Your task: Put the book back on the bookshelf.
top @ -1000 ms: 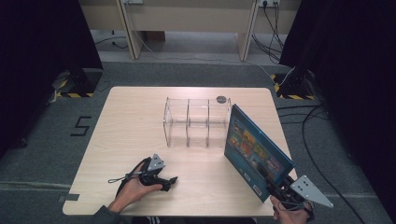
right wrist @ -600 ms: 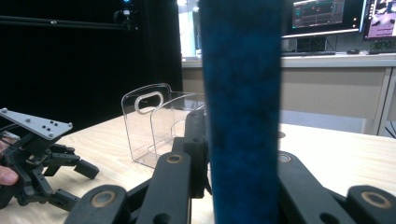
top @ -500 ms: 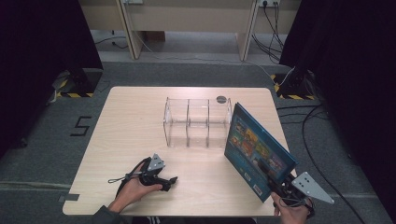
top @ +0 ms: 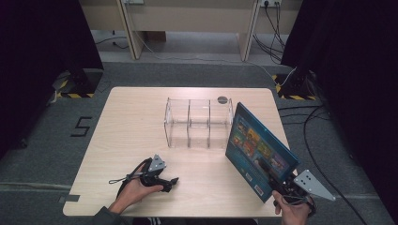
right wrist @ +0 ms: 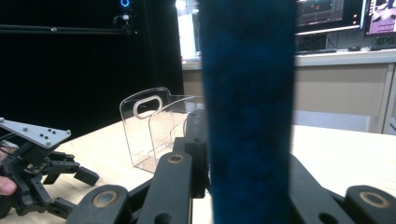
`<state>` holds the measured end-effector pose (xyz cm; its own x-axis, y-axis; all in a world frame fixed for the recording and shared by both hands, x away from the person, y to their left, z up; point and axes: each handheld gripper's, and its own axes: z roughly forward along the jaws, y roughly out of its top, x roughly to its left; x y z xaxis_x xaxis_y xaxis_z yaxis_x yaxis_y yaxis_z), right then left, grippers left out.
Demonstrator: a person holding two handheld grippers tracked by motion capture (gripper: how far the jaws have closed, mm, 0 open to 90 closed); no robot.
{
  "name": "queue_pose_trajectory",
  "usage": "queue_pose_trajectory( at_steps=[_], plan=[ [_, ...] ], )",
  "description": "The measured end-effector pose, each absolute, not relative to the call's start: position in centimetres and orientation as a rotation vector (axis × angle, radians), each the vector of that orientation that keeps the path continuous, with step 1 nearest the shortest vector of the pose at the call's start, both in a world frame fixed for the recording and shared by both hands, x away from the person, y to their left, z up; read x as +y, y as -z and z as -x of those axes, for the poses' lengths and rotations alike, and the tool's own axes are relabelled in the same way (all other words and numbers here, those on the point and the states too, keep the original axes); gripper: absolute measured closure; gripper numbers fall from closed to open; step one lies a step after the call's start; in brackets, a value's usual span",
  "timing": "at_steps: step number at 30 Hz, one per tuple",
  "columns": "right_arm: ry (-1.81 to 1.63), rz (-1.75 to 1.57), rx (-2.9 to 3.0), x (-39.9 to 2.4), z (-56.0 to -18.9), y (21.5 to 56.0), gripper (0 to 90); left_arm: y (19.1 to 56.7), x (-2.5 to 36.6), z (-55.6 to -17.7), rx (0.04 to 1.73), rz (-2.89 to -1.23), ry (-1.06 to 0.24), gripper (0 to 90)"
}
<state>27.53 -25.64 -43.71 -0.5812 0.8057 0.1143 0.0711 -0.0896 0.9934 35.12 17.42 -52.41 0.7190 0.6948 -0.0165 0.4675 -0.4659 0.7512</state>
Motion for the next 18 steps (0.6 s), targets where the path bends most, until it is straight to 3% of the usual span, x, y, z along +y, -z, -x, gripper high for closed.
queue_pose_trajectory(
  at_steps=[18],
  plan=[
    [-1.741, -0.960, 1.647, -25.51, -28.27, 43.98, 78.5, 52.40, 17.43, -35.13, 0.876, -2.152, -0.376, 11.4]
  ],
)
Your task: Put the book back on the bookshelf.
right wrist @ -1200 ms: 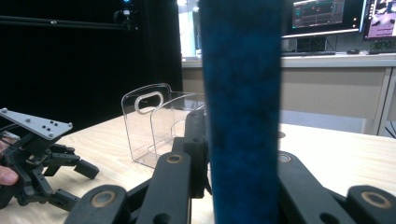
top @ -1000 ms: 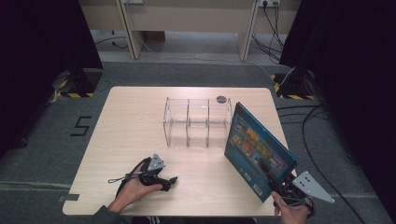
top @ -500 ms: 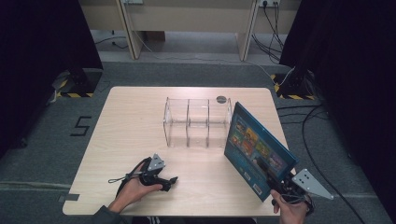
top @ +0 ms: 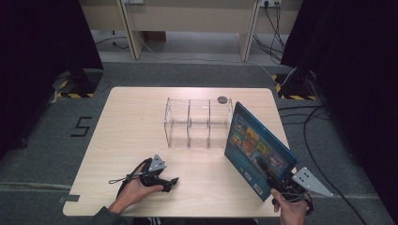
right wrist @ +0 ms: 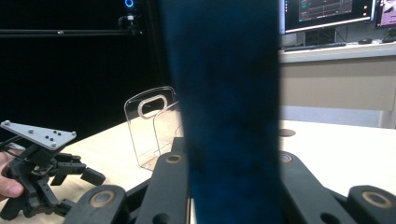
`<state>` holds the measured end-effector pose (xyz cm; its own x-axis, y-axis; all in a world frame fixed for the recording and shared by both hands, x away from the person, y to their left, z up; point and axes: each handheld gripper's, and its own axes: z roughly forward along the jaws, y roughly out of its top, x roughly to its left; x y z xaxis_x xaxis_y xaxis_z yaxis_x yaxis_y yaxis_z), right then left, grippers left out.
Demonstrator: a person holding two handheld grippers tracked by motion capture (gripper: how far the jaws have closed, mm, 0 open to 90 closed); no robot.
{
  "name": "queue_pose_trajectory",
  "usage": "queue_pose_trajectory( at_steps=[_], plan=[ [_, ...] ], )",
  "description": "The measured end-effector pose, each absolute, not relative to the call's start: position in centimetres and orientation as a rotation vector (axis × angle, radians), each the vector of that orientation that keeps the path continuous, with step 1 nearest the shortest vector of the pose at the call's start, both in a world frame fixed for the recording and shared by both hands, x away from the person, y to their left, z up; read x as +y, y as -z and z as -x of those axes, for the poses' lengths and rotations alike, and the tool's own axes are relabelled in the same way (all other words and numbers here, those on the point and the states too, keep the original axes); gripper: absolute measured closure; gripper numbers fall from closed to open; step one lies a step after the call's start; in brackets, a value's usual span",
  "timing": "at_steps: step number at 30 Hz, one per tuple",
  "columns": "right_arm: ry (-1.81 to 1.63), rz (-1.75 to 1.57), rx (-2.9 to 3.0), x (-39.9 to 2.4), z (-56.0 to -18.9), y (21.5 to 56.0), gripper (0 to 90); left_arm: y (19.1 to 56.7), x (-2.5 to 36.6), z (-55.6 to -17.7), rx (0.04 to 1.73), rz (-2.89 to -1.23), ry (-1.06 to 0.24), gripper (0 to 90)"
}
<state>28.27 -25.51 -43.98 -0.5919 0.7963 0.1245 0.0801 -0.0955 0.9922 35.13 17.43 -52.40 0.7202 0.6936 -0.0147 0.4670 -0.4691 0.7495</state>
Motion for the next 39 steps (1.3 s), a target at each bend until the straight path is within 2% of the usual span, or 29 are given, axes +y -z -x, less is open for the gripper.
queue_pose_trajectory(
  at_steps=[11, 39],
  plan=[
    [-1.769, -0.975, 1.597, -25.4, -27.9, 43.9, 81.6, 52.4, 17.4, -35.1, 0.876, -2.151, -0.376, 11.4],
    [-1.799, -0.959, 1.619, -24.0, -28.1, 42.4, 82.1, 52.4, 17.4, -35.1, 0.877, -2.149, -0.375, 11.3]
  ],
)
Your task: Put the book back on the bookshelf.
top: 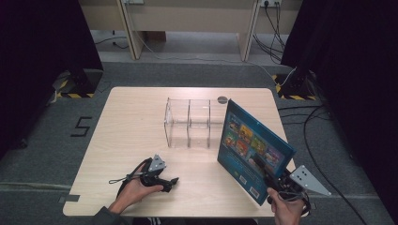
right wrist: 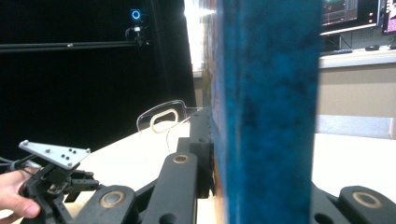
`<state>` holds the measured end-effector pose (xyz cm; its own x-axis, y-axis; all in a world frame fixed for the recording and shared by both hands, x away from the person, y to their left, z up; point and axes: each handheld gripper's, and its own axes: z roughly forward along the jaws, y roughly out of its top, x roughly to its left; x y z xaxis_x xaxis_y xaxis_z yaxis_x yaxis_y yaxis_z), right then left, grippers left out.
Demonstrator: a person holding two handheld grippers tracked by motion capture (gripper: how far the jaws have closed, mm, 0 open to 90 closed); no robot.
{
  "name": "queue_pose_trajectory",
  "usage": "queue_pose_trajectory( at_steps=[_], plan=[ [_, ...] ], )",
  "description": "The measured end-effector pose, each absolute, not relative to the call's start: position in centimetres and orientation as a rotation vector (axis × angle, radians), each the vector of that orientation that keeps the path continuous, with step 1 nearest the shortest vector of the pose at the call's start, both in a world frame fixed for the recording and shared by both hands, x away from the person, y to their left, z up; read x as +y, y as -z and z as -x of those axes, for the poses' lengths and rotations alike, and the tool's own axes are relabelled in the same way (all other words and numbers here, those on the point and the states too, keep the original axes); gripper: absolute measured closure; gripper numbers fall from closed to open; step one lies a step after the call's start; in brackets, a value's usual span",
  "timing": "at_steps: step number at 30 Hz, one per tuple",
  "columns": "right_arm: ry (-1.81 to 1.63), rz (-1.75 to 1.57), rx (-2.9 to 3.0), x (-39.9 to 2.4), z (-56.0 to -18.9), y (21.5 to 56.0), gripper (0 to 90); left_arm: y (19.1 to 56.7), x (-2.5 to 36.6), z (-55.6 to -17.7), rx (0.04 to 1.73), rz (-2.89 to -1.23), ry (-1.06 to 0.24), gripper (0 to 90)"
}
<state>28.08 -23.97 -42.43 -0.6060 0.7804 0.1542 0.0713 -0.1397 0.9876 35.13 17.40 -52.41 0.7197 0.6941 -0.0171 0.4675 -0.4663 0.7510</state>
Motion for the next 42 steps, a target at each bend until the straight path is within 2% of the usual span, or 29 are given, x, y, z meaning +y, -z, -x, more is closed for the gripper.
queue_pose_trajectory(
  at_steps=[42],
  plan=[
    [-1.780, -0.978, 1.558, -22.1, -32.8, 40.8, 82.2, 52.4, 17.4, -35.2, 0.867, -2.155, -0.370, 10.3]
  ],
)
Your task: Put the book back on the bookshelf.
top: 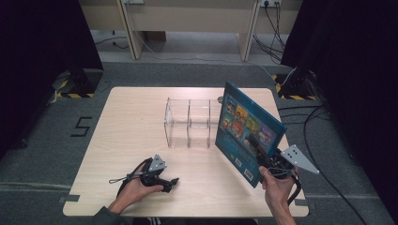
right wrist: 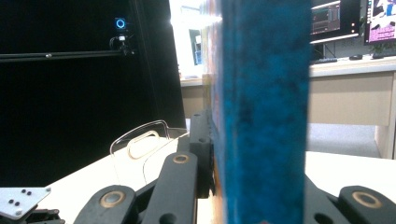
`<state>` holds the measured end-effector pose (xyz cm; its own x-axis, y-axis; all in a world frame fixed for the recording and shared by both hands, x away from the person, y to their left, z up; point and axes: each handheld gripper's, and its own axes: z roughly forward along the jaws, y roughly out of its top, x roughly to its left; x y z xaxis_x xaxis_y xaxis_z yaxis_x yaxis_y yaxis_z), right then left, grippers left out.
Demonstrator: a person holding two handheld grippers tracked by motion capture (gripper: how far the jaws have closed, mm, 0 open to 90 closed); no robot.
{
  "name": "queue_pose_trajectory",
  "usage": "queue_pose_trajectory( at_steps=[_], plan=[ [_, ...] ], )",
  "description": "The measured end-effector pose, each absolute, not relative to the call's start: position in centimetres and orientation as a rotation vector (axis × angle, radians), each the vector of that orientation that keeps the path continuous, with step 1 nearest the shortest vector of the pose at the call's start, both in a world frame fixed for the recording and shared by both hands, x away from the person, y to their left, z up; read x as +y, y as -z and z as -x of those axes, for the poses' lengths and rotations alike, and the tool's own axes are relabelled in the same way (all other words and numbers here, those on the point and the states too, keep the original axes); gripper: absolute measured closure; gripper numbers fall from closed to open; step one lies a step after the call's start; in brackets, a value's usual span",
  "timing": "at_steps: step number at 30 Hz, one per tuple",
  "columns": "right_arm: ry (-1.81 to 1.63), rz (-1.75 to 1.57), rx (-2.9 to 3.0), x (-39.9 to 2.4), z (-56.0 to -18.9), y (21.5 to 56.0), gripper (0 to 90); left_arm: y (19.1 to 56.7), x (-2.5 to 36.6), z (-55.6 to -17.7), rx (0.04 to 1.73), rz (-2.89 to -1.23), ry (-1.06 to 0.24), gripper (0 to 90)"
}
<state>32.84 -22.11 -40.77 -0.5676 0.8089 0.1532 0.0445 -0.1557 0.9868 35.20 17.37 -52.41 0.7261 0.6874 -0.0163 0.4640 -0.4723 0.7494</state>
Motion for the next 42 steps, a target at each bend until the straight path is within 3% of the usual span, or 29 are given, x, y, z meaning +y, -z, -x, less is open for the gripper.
queue_pose_trajectory(
  at_steps=[42],
  plan=[
    [-1.679, -1.029, 1.448, -17.1, -40.2, 40.5, 82.3, 52.4, 17.3, -35.1, 0.864, -2.156, -0.368, 10.2]
  ],
)
